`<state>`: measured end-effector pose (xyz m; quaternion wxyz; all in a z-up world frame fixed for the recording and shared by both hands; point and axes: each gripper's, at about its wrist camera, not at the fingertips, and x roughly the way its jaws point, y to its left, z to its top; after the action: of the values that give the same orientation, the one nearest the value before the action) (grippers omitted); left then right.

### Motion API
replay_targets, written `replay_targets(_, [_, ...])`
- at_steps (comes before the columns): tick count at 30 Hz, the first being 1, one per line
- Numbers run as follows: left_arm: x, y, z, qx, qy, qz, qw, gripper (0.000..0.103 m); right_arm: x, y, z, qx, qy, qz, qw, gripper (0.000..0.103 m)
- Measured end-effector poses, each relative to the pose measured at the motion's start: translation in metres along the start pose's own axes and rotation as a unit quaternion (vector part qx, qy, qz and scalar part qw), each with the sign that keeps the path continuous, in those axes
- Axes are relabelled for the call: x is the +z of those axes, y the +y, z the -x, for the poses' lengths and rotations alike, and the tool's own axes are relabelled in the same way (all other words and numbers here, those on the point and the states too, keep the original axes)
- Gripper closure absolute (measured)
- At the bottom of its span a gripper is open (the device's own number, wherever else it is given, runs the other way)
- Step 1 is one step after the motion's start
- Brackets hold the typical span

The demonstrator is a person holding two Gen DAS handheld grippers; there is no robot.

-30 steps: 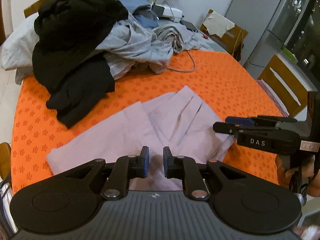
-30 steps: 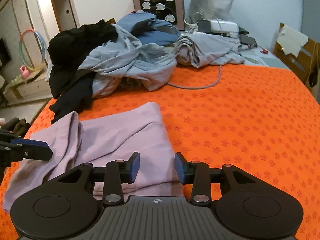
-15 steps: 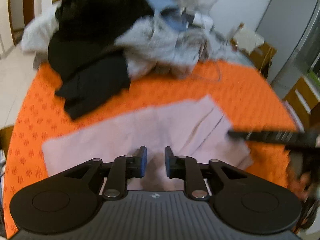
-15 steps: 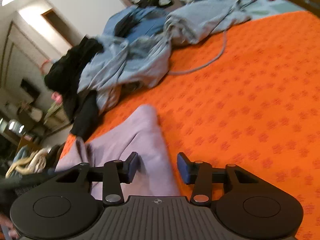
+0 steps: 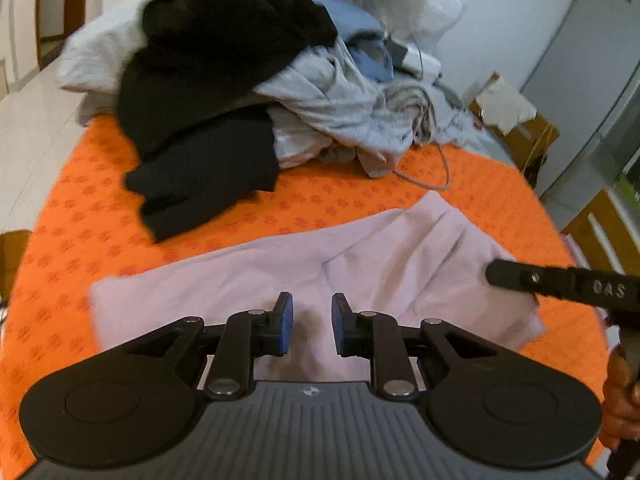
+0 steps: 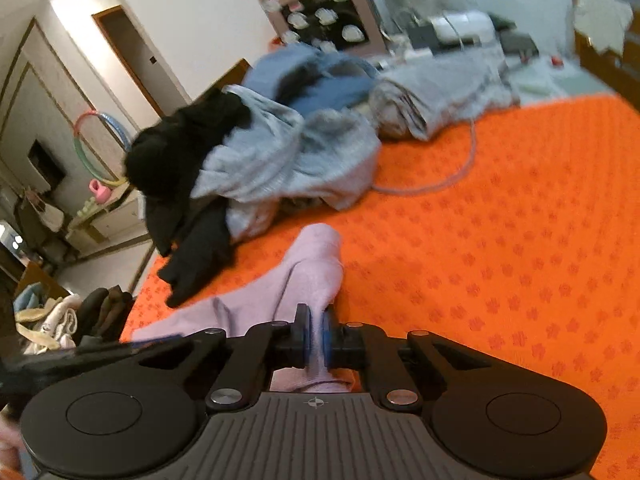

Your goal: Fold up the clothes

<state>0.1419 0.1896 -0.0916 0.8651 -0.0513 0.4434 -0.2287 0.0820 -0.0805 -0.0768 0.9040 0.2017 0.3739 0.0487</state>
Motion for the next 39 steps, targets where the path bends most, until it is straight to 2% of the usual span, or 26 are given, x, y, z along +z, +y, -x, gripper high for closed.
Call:
replay_targets(5, [-0.017, 0.036, 0.057, 0.008, -0.015, 0.037, 0.9992, 0.078, 0.009, 0.069, 0.017, -0.026, -0.015, 0.097, 0.995, 0.095])
replay_targets(9, [-0.028, 0.072, 0.094, 0.023, -0.029, 0.085, 0.9957, 0.078, 0.0, 0.133, 0.015, -0.042, -0.008, 0.196, 0.98, 0.095])
replay_targets(11, [-0.032, 0.089, 0.109, 0.031, -0.039, 0.109, 0.9928, 0.078, -0.013, 0.166, 0.007, -0.042, 0.001, 0.256, 0.966, 0.095])
replay_targets(14, [-0.037, 0.111, 0.126, 0.041, -0.053, 0.138, 0.9882, 0.078, -0.043, 0.212, -0.014, -0.037, 0.024, 0.354, 0.934, 0.095])
replay_targets(17, [-0.033, 0.126, 0.135, 0.044, -0.066, 0.145, 0.9862, 0.078, -0.075, 0.239, -0.04, -0.035, 0.057, 0.419, 0.905, 0.095])
replay_targets(20, [-0.024, 0.128, 0.137, 0.035, -0.076, 0.138, 0.987, 0.078, -0.101, 0.249, -0.064, -0.037, 0.088, 0.452, 0.887, 0.095])
replay_targets(22, [-0.016, 0.125, 0.133, 0.022, -0.078, 0.127, 0.9886, 0.078, -0.111, 0.252, -0.072, -0.039, 0.095, 0.463, 0.88, 0.095])
replay_targets(26, [-0.004, 0.11, 0.109, -0.016, -0.064, 0.098, 0.9929, 0.078, -0.121, 0.254, -0.079, -0.036, 0.099, 0.465, 0.879, 0.095])
replay_targets(31, [0.004, 0.085, 0.061, -0.072, -0.011, 0.04, 0.9965, 0.078, -0.128, 0.251, -0.076, -0.02, 0.097, 0.463, 0.881, 0.094])
replay_targets(32, [0.004, 0.082, 0.05, -0.073, 0.003, 0.034, 0.9967, 0.077, -0.128, 0.25, -0.074, -0.014, 0.096, 0.46, 0.882, 0.093])
replay_targets(34, [0.004, 0.081, 0.033, -0.067, 0.025, 0.035, 0.9968, 0.078, -0.123, 0.246, -0.066, 0.004, 0.093, 0.443, 0.892, 0.088])
replay_targets(37, [0.002, 0.087, 0.023, -0.065, 0.033, 0.057, 0.9957, 0.081, -0.112, 0.236, -0.05, 0.032, 0.088, 0.407, 0.909, 0.087])
replay_targets(39, [0.001, 0.09, 0.017, -0.063, 0.038, 0.072, 0.9947, 0.081, -0.104, 0.23, -0.037, 0.033, 0.082, 0.387, 0.918, 0.087])
